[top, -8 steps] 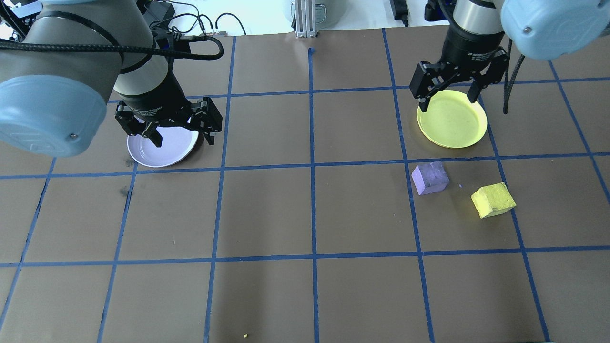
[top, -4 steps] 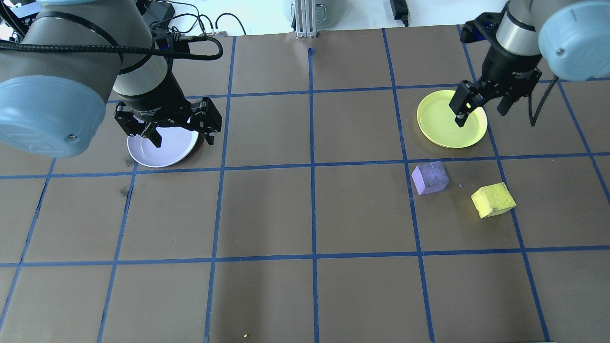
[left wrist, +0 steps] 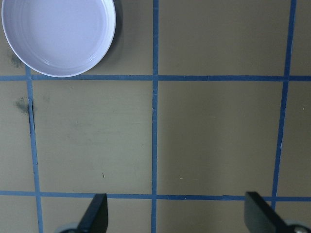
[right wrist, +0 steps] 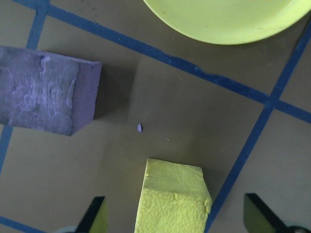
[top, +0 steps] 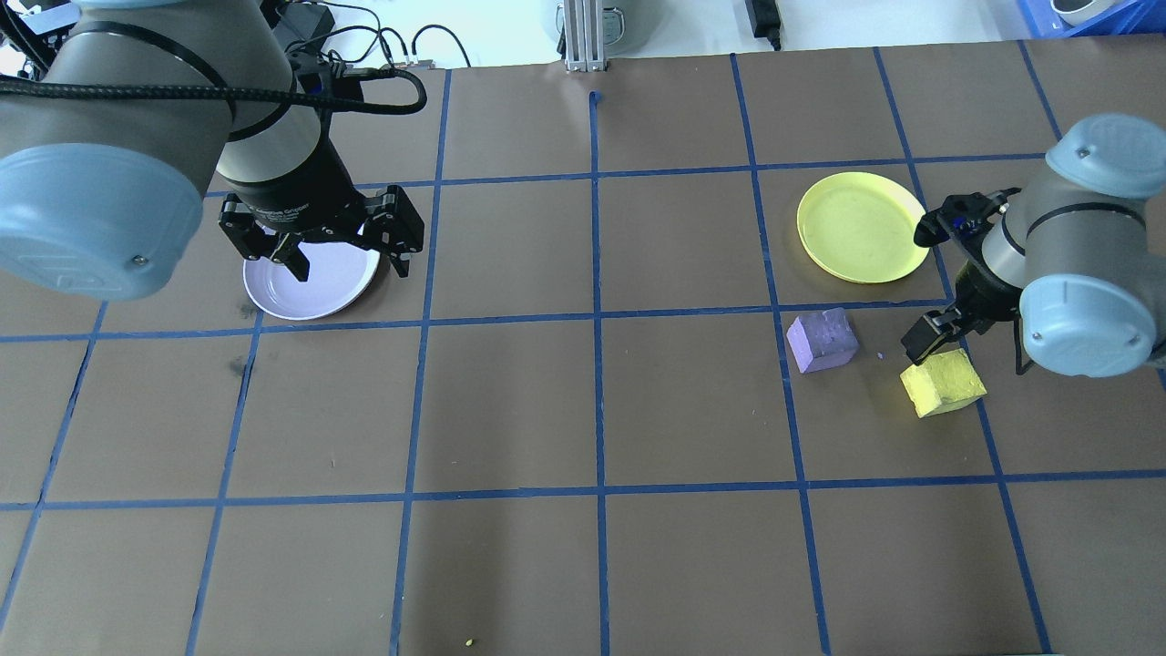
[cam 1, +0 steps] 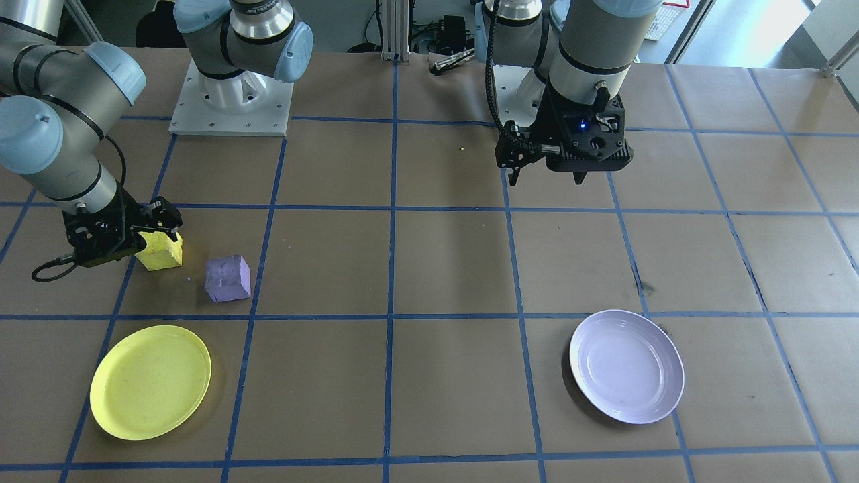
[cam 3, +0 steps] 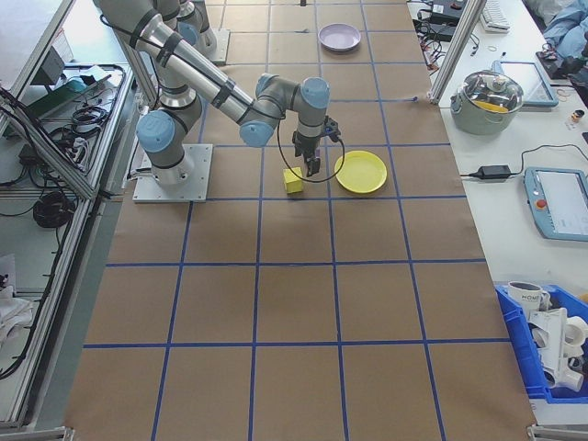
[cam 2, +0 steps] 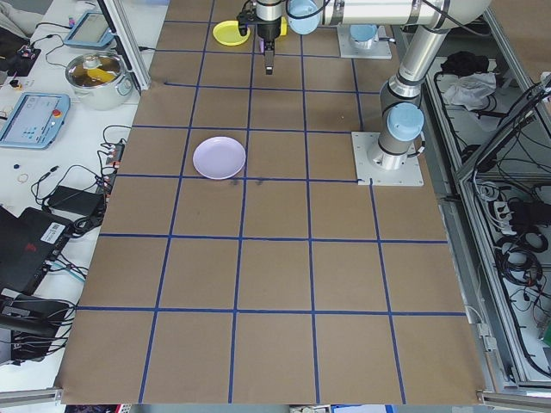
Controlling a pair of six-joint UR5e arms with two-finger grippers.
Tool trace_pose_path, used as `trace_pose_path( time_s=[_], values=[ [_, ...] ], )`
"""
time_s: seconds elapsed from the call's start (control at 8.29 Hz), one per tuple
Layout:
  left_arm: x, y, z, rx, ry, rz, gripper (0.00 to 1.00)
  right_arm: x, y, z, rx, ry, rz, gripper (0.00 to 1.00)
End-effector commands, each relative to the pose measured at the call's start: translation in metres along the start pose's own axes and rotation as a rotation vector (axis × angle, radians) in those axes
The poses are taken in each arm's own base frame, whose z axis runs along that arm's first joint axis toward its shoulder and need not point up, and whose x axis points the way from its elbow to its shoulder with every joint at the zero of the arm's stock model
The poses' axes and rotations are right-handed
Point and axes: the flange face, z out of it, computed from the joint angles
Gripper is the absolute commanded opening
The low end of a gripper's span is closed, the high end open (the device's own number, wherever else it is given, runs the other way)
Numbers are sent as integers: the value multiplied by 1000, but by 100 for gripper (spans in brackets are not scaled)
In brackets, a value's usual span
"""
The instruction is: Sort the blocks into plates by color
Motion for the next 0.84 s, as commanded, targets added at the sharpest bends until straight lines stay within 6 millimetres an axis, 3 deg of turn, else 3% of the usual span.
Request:
trace_pose_path(
  time_s=[0.0, 0.24, 0.36, 0.48, 0.72],
  values=[
    [0, 0, 0, 1, 0, 0, 100, -3, 19, 45, -4, 26, -1, 99],
    [0, 0, 0, 1, 0, 0, 100, -2, 21, 56, -32, 33, 0, 68],
    [0, -1, 1, 1, 2, 0, 100, -1, 22, 55, -39, 39, 3, 47],
    [0, -1, 0, 2, 2, 0, 100, 1, 20, 52, -34, 41, 10, 41],
    [0, -1, 0, 4, 2, 0, 100, 15, 5, 21, -26, 33, 61, 39]
  ],
)
